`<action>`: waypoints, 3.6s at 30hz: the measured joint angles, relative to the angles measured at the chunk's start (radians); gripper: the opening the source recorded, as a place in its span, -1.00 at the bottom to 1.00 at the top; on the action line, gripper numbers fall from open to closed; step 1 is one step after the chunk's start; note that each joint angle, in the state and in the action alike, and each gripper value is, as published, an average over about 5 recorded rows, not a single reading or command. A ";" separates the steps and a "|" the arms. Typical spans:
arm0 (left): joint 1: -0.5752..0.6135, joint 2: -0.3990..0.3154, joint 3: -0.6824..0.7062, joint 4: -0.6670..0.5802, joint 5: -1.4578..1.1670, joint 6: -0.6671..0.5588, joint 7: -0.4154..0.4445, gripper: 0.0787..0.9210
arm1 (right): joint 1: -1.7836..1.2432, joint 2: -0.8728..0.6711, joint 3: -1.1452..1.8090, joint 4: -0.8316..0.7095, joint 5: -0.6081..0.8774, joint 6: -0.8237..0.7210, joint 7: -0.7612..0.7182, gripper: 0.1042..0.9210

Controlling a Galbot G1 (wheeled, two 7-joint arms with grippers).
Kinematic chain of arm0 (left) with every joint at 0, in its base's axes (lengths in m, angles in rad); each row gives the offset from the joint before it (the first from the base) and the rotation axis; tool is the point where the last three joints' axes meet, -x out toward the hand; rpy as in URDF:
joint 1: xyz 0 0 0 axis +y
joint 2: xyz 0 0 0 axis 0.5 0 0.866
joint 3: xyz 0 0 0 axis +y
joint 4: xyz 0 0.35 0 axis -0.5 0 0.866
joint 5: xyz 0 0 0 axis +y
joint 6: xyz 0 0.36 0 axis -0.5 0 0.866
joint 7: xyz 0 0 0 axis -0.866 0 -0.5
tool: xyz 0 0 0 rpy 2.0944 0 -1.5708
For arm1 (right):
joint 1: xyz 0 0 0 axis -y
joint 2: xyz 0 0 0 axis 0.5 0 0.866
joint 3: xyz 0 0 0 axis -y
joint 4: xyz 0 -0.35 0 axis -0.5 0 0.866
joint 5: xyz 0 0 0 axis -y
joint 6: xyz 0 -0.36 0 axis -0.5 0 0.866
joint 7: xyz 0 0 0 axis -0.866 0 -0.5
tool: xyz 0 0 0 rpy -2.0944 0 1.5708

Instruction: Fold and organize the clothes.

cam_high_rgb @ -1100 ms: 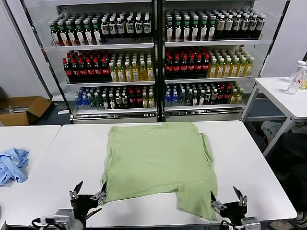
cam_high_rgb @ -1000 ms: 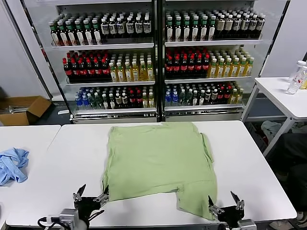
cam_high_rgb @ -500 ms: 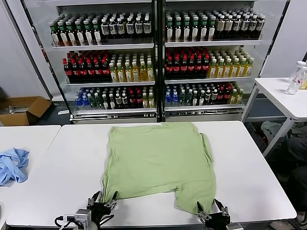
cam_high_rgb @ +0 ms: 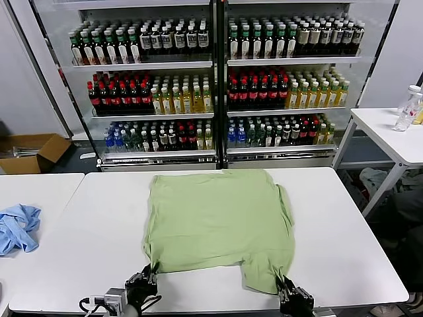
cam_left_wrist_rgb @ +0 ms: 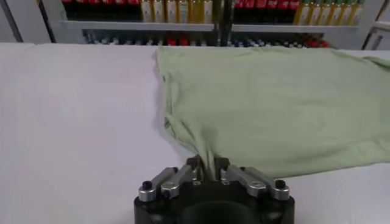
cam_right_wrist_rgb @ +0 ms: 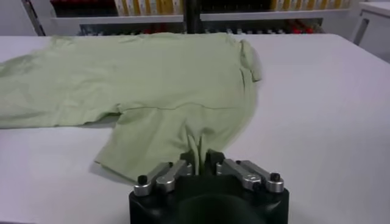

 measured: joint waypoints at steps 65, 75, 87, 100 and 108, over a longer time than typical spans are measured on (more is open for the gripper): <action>-0.440 0.080 0.098 0.350 -0.142 -0.085 -0.078 0.31 | 0.628 -0.033 -0.166 -0.466 0.083 -0.038 0.030 0.33; -0.443 0.086 0.084 0.364 -0.188 -0.060 -0.066 -0.37 | 0.621 -0.049 -0.179 -0.467 0.128 -0.039 0.020 -0.37; -0.382 0.097 0.056 0.293 -0.289 -0.011 -0.040 -0.96 | 0.494 -0.106 -0.135 -0.321 0.149 -0.048 0.030 -0.92; -0.084 0.106 -0.053 0.004 -0.287 0.011 -0.067 -0.95 | 0.104 -0.112 0.056 -0.008 0.030 -0.063 0.014 -0.73; 0.016 0.126 -0.110 -0.117 -0.250 0.011 -0.084 -0.54 | 0.066 -0.132 0.109 0.086 0.033 -0.056 0.026 -0.20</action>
